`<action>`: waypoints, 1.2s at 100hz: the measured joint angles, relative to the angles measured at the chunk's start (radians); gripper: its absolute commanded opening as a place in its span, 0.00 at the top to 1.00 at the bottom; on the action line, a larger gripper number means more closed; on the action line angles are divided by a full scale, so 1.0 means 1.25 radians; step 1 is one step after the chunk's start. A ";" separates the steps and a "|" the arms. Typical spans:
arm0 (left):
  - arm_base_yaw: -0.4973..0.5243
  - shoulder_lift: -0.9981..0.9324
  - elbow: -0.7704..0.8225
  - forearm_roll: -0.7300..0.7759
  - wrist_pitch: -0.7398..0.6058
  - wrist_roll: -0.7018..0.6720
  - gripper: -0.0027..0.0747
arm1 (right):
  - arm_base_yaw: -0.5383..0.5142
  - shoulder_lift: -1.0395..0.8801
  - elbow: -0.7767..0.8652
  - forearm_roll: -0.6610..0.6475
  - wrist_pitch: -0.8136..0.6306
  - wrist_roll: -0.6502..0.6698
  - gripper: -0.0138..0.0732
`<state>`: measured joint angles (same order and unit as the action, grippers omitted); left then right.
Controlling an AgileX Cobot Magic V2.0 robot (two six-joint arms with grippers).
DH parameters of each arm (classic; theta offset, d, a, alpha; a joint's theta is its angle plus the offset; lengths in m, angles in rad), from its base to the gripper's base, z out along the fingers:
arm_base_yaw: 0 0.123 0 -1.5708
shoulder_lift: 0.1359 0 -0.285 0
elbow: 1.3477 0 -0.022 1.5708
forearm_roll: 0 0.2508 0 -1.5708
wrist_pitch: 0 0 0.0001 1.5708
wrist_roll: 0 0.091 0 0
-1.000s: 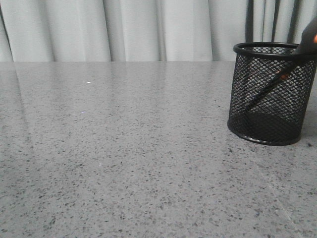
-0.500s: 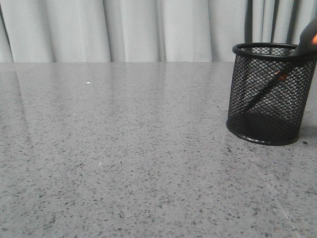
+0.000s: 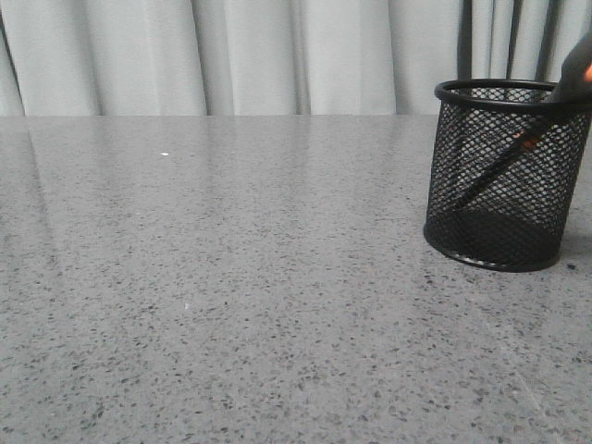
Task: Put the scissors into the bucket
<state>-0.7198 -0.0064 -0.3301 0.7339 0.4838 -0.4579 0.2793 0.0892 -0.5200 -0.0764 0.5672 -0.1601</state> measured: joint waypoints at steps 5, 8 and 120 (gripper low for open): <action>0.000 0.000 0.000 0.000 0.000 0.000 0.99 | 0.000 0.000 0.000 0.000 -0.001 0.001 0.90; 0.000 0.000 0.000 0.000 0.000 0.000 0.99 | 0.000 0.000 0.000 0.000 -0.001 0.001 0.90; 0.363 0.000 0.267 -0.325 -0.177 0.111 0.99 | 0.000 0.000 0.000 -0.002 -0.005 0.003 0.90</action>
<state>-0.2658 -0.0064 0.0039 0.3274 0.2631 -0.3187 0.2793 0.0892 -0.5200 -0.0786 0.5613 -0.1561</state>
